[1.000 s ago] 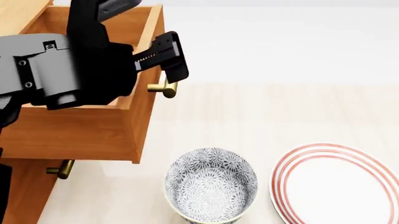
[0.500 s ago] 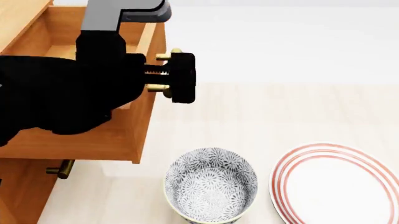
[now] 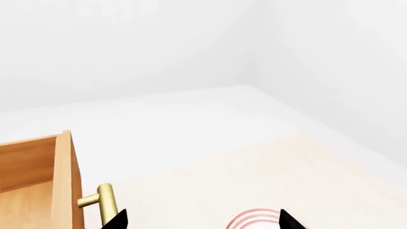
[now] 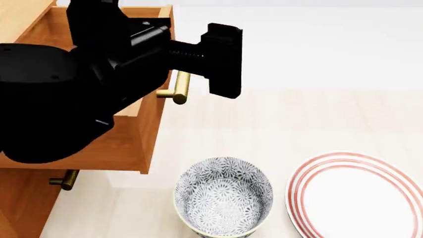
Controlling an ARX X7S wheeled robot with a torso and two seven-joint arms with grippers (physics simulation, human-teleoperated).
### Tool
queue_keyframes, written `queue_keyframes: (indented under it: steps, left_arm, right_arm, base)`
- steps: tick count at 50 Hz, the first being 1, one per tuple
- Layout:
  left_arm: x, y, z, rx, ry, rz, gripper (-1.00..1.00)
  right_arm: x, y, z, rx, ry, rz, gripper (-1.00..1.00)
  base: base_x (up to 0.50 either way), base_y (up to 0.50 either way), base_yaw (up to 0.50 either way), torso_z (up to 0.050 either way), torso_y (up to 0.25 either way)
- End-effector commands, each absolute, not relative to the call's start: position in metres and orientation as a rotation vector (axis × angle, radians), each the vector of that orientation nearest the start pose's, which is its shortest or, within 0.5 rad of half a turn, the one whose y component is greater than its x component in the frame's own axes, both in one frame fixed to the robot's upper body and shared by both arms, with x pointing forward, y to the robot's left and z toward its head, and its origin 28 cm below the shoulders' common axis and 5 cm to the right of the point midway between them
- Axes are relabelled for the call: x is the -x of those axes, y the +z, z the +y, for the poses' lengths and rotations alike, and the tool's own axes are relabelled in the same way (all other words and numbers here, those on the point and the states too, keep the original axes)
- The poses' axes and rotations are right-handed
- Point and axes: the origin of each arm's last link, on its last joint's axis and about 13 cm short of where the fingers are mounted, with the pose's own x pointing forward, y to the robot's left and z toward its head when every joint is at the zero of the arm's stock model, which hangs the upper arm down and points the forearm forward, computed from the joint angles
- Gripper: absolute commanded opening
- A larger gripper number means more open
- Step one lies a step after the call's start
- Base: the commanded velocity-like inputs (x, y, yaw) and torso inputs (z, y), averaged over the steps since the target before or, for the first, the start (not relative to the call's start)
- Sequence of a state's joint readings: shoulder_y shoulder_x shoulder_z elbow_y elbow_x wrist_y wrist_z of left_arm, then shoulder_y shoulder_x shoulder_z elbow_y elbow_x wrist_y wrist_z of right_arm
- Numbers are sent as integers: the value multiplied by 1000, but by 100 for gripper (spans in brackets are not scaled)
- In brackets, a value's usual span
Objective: Open the top drawer of the cabinet.
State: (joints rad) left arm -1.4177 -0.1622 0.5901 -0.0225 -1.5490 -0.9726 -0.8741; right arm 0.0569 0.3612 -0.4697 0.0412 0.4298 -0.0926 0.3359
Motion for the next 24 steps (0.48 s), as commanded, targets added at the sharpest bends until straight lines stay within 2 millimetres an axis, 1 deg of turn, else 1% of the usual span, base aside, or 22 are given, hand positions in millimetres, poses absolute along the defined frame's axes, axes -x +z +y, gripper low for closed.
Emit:
queue_keyframes:
  steps: [1,5,7,9,10,11,12,14,17,18,19,20,21,24]
  left_arm:
    - [-256,331,107,78,-574,75,100]
    - [-246,328,112,37,-548,-23,100]
    - [-239,325,115,44,-551,-39,100]
    - [-232,320,118,-5,-535,-129,100]
    - [-228,317,120,-58,-514,-219,100]
    - [-224,313,123,-94,-499,-270,100]
    - [-222,311,125,-88,-481,-267,100]
    - [-218,308,128,-106,-487,-328,100]
    - [-209,297,132,-197,-452,-467,100]
    - [-206,292,133,-217,-430,-549,100]
    - [-206,292,133,-217,-430,-549,100]
    - [-202,286,134,-232,-414,-622,100]
    - [-202,277,135,-246,-396,-629,100]
    - [-202,265,138,-261,-393,-648,100]
  right_arm:
    - [-203,6,-95,-56,86,69,100]
    - [-203,5,-95,-54,89,71,100]
    - [-203,5,-94,-54,90,73,100]
    - [-203,5,-94,-52,90,71,100]
    - [-203,5,-94,-52,90,71,100]
    - [-202,5,-94,-52,90,71,100]
    - [-202,4,-94,-49,89,72,100]
    - [-202,5,-94,-48,90,71,100]
    - [-202,5,-94,-48,91,73,100]
    - [-202,4,-94,-47,91,73,100]
    - [-202,4,-94,-47,91,73,100]
    - [-202,4,-94,-46,90,71,100]
    - [-203,3,-94,-44,90,73,100]
    - [-202,4,-94,-45,91,74,100]
  base:
    - [0,0,0,0,0]
    - [0,0,0,0,0]
    - [0,0,0,0,0]
    - [0,0,0,0,0]
    - [0,0,0,0,0]
    - [0,0,0,0,0]
    - [0,0,0,0,0]
    - [0,0,0,0,0]
    - [0,0,0,0,0]
    - [0,0,0,0,0]
    - [0,0,0,0,0]
    - [0,0,0,0,0]
    - [0,0,0,0,0]
    - [0,0,0,0,0]
